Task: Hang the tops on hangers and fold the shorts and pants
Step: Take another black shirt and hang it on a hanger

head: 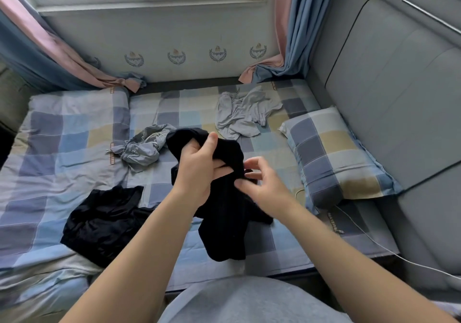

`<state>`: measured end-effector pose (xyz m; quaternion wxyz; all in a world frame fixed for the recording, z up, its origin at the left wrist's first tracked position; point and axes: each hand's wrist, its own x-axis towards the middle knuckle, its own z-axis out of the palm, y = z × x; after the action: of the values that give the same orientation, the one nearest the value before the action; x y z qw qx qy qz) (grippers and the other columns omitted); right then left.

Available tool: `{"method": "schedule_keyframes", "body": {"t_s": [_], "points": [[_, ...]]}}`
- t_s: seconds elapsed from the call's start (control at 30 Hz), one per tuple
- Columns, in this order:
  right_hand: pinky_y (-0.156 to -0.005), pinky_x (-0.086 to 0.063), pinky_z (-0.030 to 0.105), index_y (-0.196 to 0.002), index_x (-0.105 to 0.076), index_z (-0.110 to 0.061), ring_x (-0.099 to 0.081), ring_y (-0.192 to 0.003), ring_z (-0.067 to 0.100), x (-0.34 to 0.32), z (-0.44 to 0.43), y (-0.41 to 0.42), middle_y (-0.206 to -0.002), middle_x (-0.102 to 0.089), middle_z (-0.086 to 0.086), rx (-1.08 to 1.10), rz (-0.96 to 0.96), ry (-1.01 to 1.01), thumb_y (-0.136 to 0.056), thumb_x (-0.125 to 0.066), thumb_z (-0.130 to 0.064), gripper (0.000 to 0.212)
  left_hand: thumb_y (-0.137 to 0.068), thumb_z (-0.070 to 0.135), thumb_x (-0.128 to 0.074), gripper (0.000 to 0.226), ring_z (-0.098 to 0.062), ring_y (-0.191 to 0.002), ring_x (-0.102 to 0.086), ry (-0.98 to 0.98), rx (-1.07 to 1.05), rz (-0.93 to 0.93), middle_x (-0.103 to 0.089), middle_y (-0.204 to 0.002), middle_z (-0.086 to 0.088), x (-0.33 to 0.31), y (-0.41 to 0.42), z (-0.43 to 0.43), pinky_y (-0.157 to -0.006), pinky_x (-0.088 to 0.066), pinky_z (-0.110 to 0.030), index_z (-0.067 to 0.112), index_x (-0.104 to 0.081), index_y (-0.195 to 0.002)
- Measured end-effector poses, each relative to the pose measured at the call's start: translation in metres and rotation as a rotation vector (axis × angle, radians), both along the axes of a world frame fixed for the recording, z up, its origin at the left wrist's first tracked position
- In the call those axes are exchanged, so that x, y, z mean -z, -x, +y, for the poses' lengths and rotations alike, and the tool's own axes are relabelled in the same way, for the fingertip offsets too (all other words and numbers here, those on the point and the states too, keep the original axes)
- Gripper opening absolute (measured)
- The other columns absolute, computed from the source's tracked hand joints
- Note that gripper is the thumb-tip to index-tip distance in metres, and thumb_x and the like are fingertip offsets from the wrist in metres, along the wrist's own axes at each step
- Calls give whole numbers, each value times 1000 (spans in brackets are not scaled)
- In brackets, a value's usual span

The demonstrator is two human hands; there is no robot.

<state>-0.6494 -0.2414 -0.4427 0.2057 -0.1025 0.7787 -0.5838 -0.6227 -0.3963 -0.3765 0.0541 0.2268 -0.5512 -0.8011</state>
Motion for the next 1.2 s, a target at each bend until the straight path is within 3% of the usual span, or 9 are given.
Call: {"method": "schedule_keyframes", "body": {"t_s": [0.13, 0.2, 0.3, 0.43, 0.67, 0.87, 0.97, 1.03, 1.2], "points": [[-75, -50, 12, -109, -55, -35, -63, -98, -6, 26, -11, -5, -102, -68, -22, 1, 32, -49, -84, -71, -43, 30, -103, 23, -57, 18, -39, -96, -73, -40, 14, 34, -70, -112, -23, -16, -4, 11, -81, -60, -54, 5, -60, -101], [-70, -53, 22, -94, -57, -32, -65, -88, 3, 27, -13, 2, -90, -69, -16, 109, 149, -155, -93, -61, -38, 7, -103, 21, -56, 17, -38, -96, -73, -64, 25, 47, -69, -114, -24, -22, -7, 13, -84, -59, -55, 5, -59, -99], [-69, -54, 44, -85, -53, -22, -63, -80, 26, 24, -10, 13, -81, -66, 0, 122, 227, -302, -95, -52, -30, 13, -103, 20, -56, 18, -38, -95, -74, -89, 33, 59, -71, -109, -23, -26, -11, 13, -82, -60, -55, 3, -59, -98], [-53, -36, 34, -74, -40, -28, -55, -66, 25, 32, -4, 27, -71, -57, -2, 117, 244, -485, -94, -54, -27, 24, -103, 20, -55, 19, -39, -93, -74, -122, 23, 80, -75, -96, -17, -31, -16, 12, -76, -62, -52, 2, -59, -98], [-54, -37, 33, -67, -51, -24, -58, -77, 33, 70, 32, 37, -73, -58, 3, 30, 91, -750, -100, -45, -25, 33, -103, 21, -56, 18, -48, -103, -67, -143, -48, 69, -68, -98, -19, -33, -19, -2, -73, -62, -49, 3, -55, -100], [-65, -46, 38, -77, -65, -18, -59, -77, 27, 59, 45, 45, -71, -63, -3, 37, 175, -637, -100, -52, -26, 28, -103, 22, -56, 18, -48, -114, -62, -152, -119, 12, -57, -130, -29, -32, -18, -12, -72, -62, -45, 4, -53, -105], [-74, -48, 29, -101, -65, -24, -64, -91, 16, 35, 24, 41, -94, -67, -10, -127, 170, -470, -94, -65, -36, 14, -103, 22, -56, 20, -47, -112, -64, -155, -82, -3, -58, -129, -29, -32, -19, -4, -72, -62, -46, 2, -54, -105], [-82, -52, 29, -116, -60, -28, -64, -99, 11, 23, 3, 30, -109, -66, -11, -191, 205, -309, -89, -69, -42, 32, -104, 23, -55, 23, -46, -106, -67, -141, -37, -1, -61, -127, -31, -31, -18, 2, -73, -62, -48, 0, -55, -108], [-58, -47, 42, -90, -57, -17, -53, -62, 18, 9, -24, 16, -69, -59, -3, 32, 532, -179, -101, -48, -22, 15, -105, 22, -52, 27, -42, -96, -72, -134, -12, 29, -66, -117, -32, -34, -19, 2, -71, -63, -44, -4, -60, -101]]}}
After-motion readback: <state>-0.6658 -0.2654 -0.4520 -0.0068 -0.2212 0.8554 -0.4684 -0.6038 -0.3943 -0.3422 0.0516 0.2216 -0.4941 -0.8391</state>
